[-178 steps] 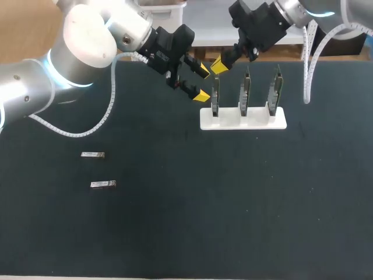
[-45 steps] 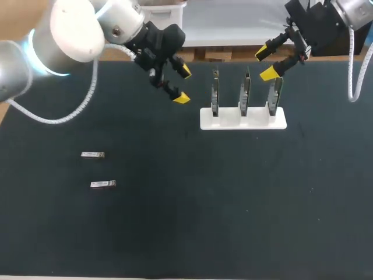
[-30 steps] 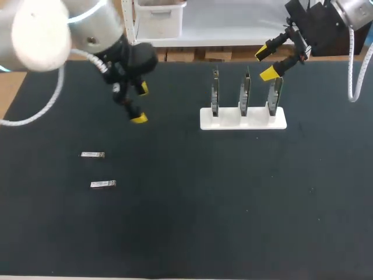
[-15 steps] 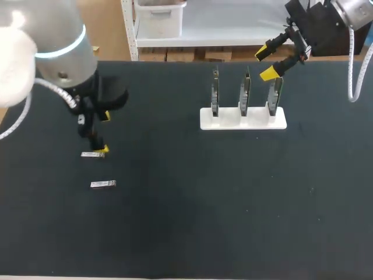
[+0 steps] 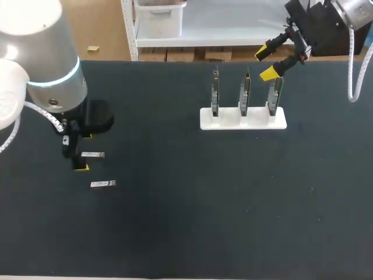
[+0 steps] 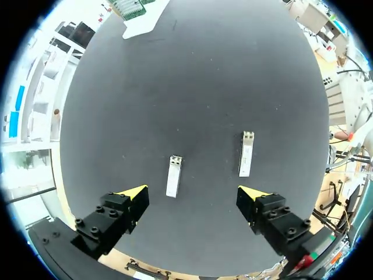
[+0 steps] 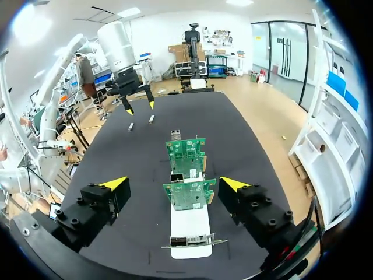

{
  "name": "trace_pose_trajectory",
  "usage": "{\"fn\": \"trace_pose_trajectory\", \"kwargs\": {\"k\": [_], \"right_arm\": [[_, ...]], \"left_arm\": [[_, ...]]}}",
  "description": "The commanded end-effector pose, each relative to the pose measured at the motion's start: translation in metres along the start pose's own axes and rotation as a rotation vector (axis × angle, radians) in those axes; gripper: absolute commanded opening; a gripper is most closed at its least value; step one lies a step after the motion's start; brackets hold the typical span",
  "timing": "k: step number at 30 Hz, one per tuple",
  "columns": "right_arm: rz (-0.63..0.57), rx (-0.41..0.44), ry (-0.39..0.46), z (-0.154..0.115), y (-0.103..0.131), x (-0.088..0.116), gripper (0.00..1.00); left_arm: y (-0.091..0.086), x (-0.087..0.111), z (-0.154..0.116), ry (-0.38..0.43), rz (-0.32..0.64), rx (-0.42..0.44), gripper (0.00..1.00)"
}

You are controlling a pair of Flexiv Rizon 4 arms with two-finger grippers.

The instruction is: Pick up the optical module with the left hand, and insert it into the network port with the right hand.

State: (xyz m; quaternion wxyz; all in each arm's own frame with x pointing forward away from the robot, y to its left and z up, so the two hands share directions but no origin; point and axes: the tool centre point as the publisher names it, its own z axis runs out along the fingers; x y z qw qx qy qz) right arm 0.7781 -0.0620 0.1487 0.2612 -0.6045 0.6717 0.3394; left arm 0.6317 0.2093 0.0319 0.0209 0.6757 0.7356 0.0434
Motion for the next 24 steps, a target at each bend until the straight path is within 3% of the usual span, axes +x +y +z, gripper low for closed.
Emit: {"fn": "trace_pose_trajectory", "kwargs": {"k": [1,24], "right_arm": [[0.000,0.003,0.000,0.000,0.001,0.000,1.00],[0.000,0.003,0.000,0.000,0.001,0.000,1.00]], "left_arm": [[0.008,0.003,0.009,-0.008,-0.004,0.020,1.00],[0.019,0.008,0.040,-0.009,0.033,0.062,1.00]]}}
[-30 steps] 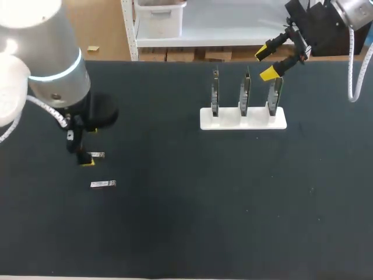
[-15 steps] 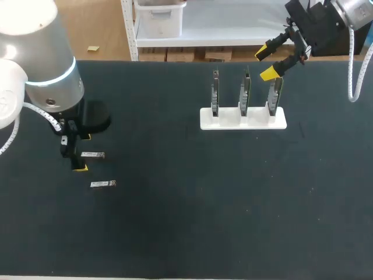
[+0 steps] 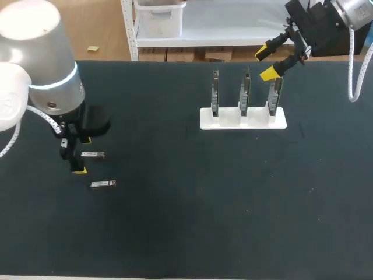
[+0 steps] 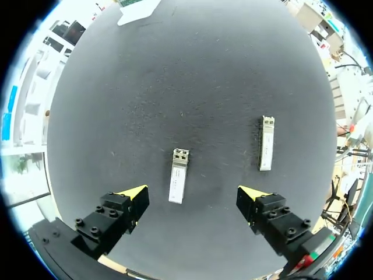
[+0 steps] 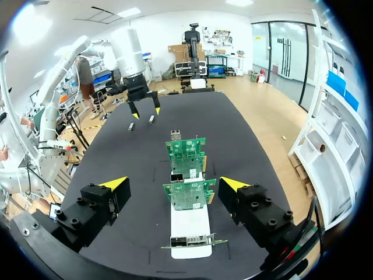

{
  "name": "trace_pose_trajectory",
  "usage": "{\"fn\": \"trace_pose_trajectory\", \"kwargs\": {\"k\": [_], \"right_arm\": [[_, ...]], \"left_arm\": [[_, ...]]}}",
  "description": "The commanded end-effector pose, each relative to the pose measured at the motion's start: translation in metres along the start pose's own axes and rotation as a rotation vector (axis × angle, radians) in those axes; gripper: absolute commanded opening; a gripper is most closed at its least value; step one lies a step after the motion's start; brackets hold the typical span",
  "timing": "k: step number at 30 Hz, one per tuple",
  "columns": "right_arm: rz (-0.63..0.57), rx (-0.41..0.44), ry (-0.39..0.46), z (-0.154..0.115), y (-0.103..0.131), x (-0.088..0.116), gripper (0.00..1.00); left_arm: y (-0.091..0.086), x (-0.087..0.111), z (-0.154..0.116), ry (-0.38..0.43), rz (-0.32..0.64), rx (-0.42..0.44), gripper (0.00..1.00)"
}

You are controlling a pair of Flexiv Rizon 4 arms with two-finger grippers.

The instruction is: Pick up the optical module with the left hand, and insert it into the network port with the right hand.

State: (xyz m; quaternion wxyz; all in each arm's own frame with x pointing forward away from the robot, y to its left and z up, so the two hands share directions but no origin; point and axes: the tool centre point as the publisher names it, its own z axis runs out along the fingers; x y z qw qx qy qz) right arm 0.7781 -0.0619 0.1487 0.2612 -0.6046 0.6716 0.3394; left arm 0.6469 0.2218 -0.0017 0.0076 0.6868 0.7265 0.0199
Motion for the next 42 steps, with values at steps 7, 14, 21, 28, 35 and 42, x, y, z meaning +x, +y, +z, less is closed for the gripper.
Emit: {"fn": "trace_pose_trajectory", "kwargs": {"k": [7,14,21,28,35,42], "right_arm": [[0.000,0.003,0.000,0.000,0.001,0.000,1.00],[0.000,0.003,0.000,0.000,0.001,0.000,1.00],[0.000,0.003,0.000,0.000,0.001,0.000,1.00],[0.000,0.003,0.000,0.000,0.001,0.000,1.00],[0.000,0.003,0.000,0.000,0.001,0.000,1.00],[0.000,0.003,0.000,0.000,0.001,0.000,1.00]], "left_arm": [[0.009,-0.001,0.009,-0.001,0.003,0.017,1.00],[0.008,0.001,0.012,-0.008,0.003,0.022,1.00],[0.005,0.002,0.017,-0.018,0.004,0.042,1.00],[0.006,0.002,0.019,-0.019,0.009,0.049,0.48],[0.008,0.002,0.021,-0.022,0.020,0.062,0.00],[0.008,0.002,0.021,-0.022,0.025,0.067,0.00]]}}
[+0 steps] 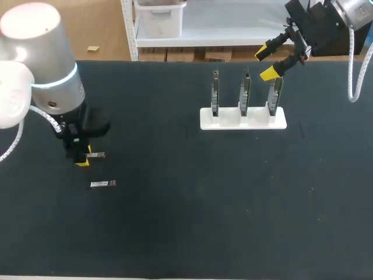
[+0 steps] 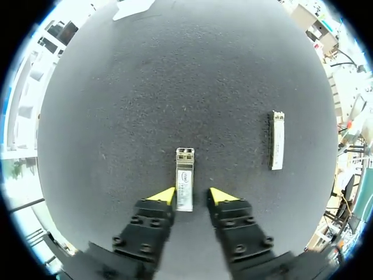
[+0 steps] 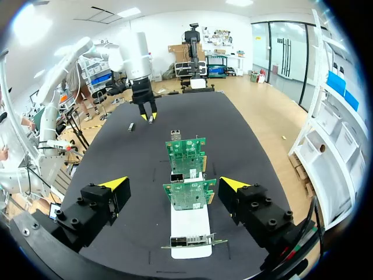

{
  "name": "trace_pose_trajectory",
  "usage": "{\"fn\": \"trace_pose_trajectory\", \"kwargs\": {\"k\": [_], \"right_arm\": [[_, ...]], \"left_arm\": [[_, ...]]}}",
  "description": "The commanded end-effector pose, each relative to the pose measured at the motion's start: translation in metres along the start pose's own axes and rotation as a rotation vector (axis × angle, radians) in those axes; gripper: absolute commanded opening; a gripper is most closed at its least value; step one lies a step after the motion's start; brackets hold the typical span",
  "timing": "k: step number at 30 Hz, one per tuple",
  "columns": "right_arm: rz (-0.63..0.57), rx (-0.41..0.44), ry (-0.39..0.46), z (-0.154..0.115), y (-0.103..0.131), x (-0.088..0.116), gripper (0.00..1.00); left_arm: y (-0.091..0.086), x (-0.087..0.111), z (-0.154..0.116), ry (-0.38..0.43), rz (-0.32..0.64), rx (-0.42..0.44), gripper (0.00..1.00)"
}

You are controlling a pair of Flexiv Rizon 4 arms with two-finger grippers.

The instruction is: Pick up the optical module with the left hand, and insert it into the network port with the right hand.

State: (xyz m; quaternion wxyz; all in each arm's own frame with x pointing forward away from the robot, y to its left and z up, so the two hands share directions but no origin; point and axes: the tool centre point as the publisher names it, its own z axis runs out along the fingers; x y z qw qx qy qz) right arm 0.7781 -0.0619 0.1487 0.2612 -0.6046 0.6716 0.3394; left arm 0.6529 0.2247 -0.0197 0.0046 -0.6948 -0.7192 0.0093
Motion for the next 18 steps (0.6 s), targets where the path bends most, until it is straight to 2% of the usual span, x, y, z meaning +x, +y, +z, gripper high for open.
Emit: {"fn": "trace_pose_trajectory", "kwargs": {"k": [1,10,13,18], "right_arm": [[0.000,0.003,0.000,0.000,0.001,0.000,1.00],[0.000,0.003,0.000,0.000,0.001,0.000,1.00],[0.000,0.003,0.000,0.000,0.001,0.000,1.00],[0.000,0.003,0.000,0.000,0.001,0.000,1.00]], "left_arm": [[0.003,0.000,0.003,0.001,0.003,0.009,0.00],[0.003,-0.006,0.000,0.004,-0.003,0.009,0.00],[0.006,-0.015,-0.007,-0.050,-0.018,-0.003,0.00],[0.016,-0.031,-0.024,-0.213,-0.096,-0.033,0.00]]}}
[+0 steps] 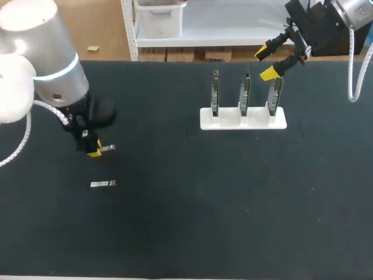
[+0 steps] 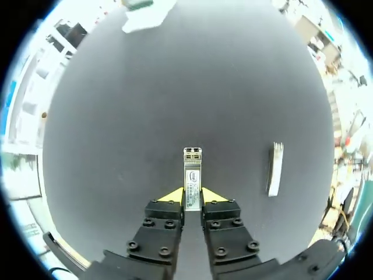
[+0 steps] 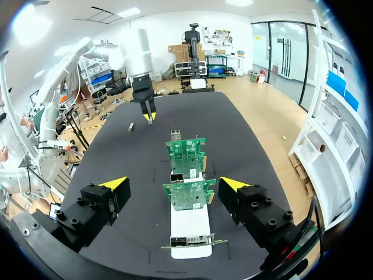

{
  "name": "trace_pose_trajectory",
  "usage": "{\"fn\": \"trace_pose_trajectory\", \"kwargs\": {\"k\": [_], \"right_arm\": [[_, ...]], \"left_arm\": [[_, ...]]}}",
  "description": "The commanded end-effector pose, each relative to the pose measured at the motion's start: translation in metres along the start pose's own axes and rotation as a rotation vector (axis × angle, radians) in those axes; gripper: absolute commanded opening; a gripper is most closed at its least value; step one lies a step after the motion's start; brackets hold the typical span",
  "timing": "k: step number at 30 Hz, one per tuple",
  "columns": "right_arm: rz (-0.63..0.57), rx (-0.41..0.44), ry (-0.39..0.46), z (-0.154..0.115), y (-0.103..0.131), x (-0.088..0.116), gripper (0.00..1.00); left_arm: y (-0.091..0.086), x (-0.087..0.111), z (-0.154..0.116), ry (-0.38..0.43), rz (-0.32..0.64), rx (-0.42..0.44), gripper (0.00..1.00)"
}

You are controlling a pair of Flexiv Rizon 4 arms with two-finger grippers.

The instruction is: Pick up the optical module with the left hand, and insert it into the network port with the right hand.

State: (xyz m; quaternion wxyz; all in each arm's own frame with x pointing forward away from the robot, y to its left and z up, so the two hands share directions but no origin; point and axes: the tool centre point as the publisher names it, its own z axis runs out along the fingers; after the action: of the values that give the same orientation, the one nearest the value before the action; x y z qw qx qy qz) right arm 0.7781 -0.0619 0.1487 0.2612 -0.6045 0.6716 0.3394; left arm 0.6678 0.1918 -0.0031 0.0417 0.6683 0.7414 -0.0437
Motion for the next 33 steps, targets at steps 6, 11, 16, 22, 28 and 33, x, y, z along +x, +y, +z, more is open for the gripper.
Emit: {"fn": "trace_pose_trajectory", "kwargs": {"k": [6,11,16,22,28,33], "right_arm": [[0.000,0.003,0.000,0.000,0.001,0.000,1.00],[0.000,0.003,0.000,0.000,0.001,0.000,1.00],[0.000,0.003,0.000,0.000,0.001,0.000,1.00],[0.000,0.003,0.000,0.000,0.001,0.000,1.00],[0.000,0.003,0.000,0.000,0.001,0.000,1.00],[0.000,0.003,0.000,0.000,0.001,0.000,1.00]], "left_arm": [[0.029,-0.029,-0.042,-0.325,-0.092,-0.080,0.00],[0.062,-0.064,-0.076,-0.517,-0.126,-0.152,0.00],[0.095,-0.105,-0.109,-0.671,-0.135,-0.218,0.00],[0.119,-0.173,-0.144,-0.851,-0.076,-0.265,0.00],[0.130,-0.228,-0.163,-0.960,-0.014,-0.275,0.00],[0.131,-0.260,-0.169,-0.983,0.022,-0.309,0.00]]}}
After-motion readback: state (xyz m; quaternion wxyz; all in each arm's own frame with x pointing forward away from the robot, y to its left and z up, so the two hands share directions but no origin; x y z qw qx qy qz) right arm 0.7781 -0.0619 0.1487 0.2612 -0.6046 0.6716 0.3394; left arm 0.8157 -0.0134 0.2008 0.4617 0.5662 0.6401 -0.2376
